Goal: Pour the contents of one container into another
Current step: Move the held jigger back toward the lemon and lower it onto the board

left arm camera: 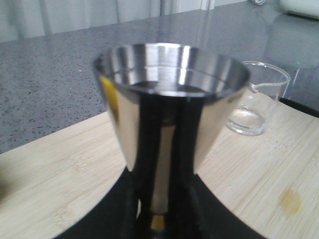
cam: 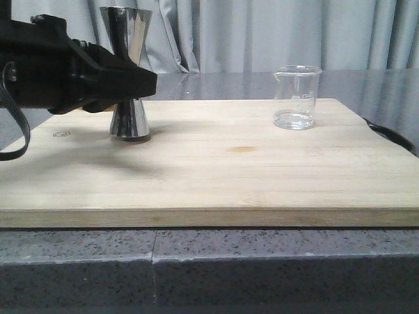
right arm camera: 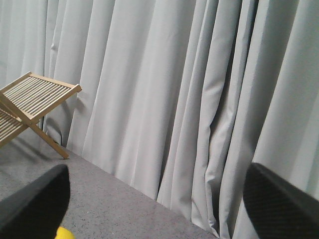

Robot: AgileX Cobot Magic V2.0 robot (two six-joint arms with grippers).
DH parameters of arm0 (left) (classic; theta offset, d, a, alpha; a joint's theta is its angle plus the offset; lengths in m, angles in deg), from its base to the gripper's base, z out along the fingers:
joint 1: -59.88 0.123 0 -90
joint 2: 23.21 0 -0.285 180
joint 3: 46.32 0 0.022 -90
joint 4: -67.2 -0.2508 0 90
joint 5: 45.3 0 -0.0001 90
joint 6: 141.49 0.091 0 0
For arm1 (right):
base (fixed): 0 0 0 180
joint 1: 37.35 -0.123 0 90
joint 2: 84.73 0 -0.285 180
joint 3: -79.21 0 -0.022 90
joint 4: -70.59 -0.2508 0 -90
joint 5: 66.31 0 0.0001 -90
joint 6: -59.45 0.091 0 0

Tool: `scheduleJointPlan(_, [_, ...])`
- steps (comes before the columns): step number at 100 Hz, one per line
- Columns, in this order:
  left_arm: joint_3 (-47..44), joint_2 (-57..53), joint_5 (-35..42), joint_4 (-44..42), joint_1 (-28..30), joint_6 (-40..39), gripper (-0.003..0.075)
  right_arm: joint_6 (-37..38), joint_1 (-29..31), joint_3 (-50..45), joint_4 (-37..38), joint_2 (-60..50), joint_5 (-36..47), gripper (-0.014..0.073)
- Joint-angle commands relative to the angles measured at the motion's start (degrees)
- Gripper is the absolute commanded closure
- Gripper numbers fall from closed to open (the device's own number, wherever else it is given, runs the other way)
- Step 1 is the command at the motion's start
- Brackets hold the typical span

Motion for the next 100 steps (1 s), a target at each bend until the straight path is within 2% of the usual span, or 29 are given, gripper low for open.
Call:
scheduleJointPlan(1, [1.11, -2.45, 5.65, 0.69, 0.12, -0.36, 0.0739, -0.45, 0.21, 1.85, -1.67, -1.65, 3.05, -0.0044])
scheduleJointPlan(54, [0.34, -2.22, 5.78, 0.57, 0.12, -0.36, 0.0739, -0.45, 0.21, 1.85, -1.67, -1.65, 3.45, -0.0044])
scheduleJointPlan(83, [-1.84, 0.25, 13.02, 0.57, 0.12, -0.36, 0.0739, -0.45, 0.21, 1.85, -1.67, -1.65, 3.45, -0.0044])
scheduleJointPlan(100, [-1.84, 0.52, 13.02, 0.57, 0.12, 0.13, 0.0739, -0.45, 0.21, 1.85, -1.67, -1.65, 3.45, -0.0044])
